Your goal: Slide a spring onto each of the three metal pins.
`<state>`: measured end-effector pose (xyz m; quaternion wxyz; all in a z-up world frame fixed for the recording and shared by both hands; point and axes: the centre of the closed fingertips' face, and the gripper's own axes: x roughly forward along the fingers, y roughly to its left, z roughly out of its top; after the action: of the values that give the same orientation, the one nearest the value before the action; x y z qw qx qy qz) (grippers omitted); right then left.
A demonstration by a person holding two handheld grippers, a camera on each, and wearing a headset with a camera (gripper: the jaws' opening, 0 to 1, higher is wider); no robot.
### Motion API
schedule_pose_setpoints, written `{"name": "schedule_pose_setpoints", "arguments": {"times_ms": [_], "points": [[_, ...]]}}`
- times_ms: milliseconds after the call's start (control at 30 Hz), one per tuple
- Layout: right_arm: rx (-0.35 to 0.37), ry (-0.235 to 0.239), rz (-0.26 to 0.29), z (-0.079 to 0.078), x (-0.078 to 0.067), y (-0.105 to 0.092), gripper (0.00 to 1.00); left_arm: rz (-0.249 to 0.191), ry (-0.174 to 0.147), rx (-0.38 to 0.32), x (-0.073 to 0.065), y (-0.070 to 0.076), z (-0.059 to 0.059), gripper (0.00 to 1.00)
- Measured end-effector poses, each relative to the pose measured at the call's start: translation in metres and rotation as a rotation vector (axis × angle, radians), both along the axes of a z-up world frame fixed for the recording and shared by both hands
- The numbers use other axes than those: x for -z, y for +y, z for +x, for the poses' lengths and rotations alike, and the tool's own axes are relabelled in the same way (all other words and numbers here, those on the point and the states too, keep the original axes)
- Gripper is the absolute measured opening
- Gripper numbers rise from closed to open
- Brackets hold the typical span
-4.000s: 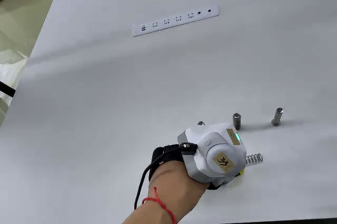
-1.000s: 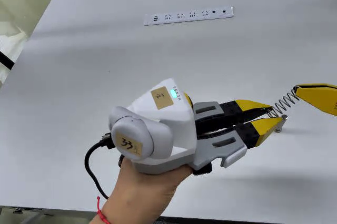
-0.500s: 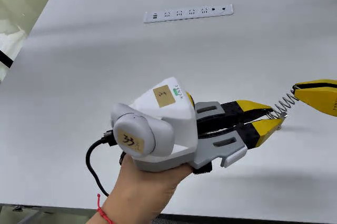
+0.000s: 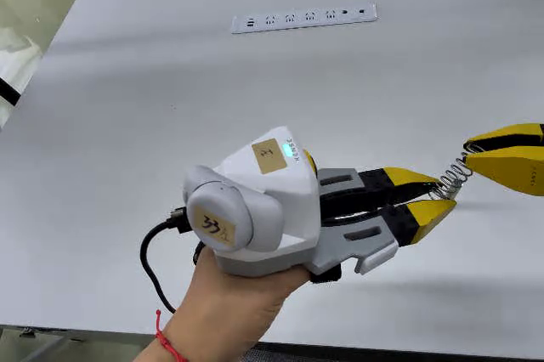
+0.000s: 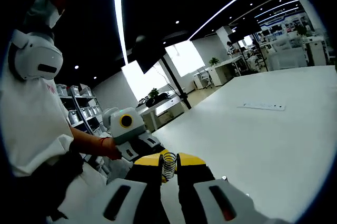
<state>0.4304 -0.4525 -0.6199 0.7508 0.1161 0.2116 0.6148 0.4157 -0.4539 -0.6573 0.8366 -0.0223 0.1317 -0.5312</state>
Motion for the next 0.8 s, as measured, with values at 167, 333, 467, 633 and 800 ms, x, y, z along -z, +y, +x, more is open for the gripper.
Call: {"name": "schedule_pose_setpoints", "arguments": {"times_ms": [167,333,467,633,800], "points": [[-0.041,-0.045,-0.054,-0.005,0.000,0.004,0.12,0.009,0.000,0.015,0.002,-0.002,-0.002,0.10],[-0.081,-0.079,-0.090,-0.008,-0.001,0.007,0.12,0.015,0.000,0.028,0.003,-0.003,-0.004,0.10],[-0.117,-0.115,-0.135,-0.011,0.000,0.009,0.12,0.023,-0.002,0.035,0.005,-0.003,-0.005,0.10],[-0.155,-0.152,-0.179,-0.015,0.000,0.012,0.12,0.031,-0.006,0.046,0.006,-0.004,-0.007,0.10],[-0.193,-0.204,-0.235,-0.019,0.002,0.014,0.12,0.041,-0.009,0.052,0.008,-0.003,-0.008,0.10]]}}
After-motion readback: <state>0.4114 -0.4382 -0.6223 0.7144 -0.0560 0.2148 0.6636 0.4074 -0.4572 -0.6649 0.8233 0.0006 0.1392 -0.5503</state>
